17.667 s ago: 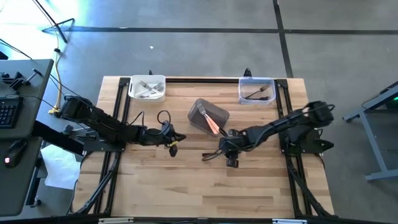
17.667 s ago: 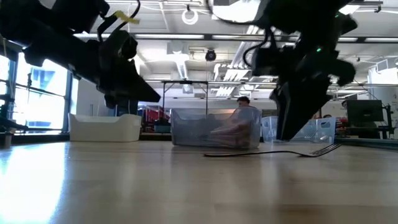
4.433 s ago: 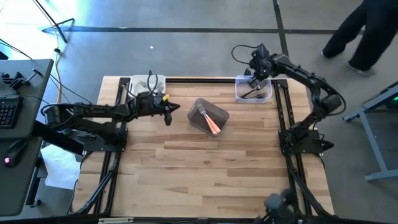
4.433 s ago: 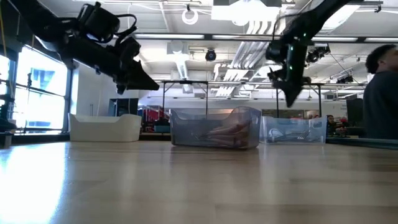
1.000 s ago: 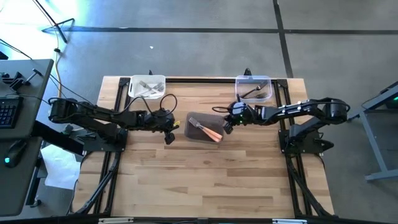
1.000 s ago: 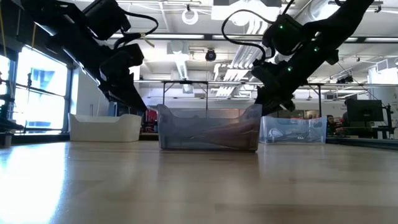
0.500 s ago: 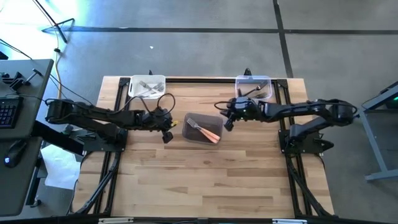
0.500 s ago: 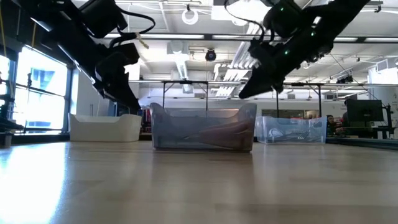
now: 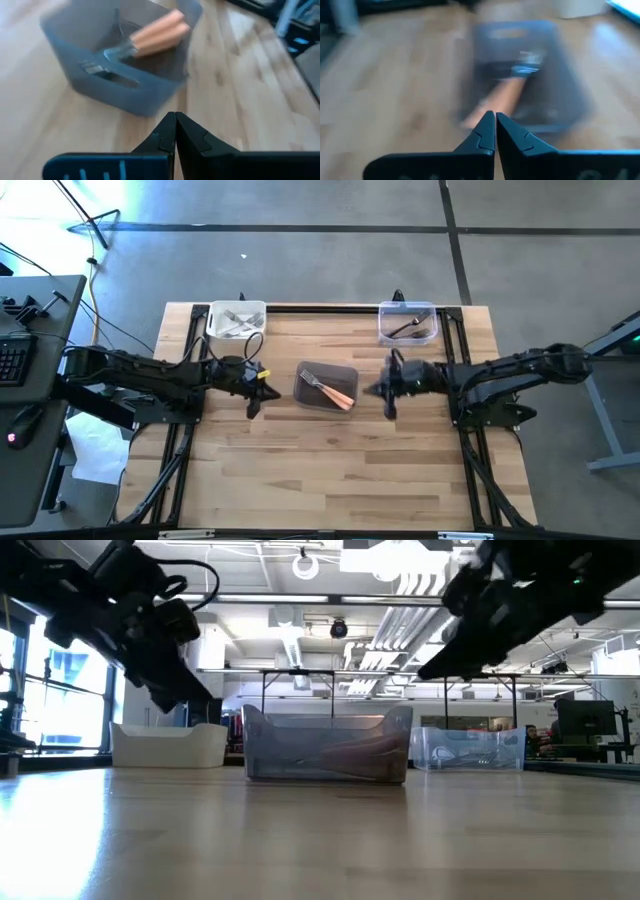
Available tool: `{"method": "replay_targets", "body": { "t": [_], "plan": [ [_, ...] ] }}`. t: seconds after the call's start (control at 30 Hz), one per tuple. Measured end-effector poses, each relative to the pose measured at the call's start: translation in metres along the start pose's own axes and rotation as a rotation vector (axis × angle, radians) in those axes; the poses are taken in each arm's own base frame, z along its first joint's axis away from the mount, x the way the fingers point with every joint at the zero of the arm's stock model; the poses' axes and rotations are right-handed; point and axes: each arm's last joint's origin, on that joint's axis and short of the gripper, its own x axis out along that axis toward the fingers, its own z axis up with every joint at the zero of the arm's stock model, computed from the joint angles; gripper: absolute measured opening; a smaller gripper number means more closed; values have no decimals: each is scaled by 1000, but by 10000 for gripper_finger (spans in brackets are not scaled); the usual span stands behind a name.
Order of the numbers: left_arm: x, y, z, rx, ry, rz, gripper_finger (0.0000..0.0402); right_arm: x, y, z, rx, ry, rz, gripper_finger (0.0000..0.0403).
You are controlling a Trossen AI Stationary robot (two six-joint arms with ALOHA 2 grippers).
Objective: Sort silverware by color (type)
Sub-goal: Adjust the black bin, then return to Home Position
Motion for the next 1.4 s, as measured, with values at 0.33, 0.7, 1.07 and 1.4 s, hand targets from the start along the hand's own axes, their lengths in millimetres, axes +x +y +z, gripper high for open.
{"method": "replay_targets", "body": {
  "t": [0.33, 0.7, 1.07, 1.4],
  "plan": [
    [0, 0, -11, -20, -3, 24, 0, 11, 71, -14, -57, 79, 85, 0],
    [-1, 6, -5, -65, -83, 105, 0, 38, 51, -20, -59, 145, -76, 0],
    [-3, 8, -2, -62, -114, 140, 0, 39, 41, -14, -76, 125, -76, 0],
    [-20, 5, 21, 49, -329, 128, 0, -3, 32, 2, -207, 52, -83, 0]
  ]
}}
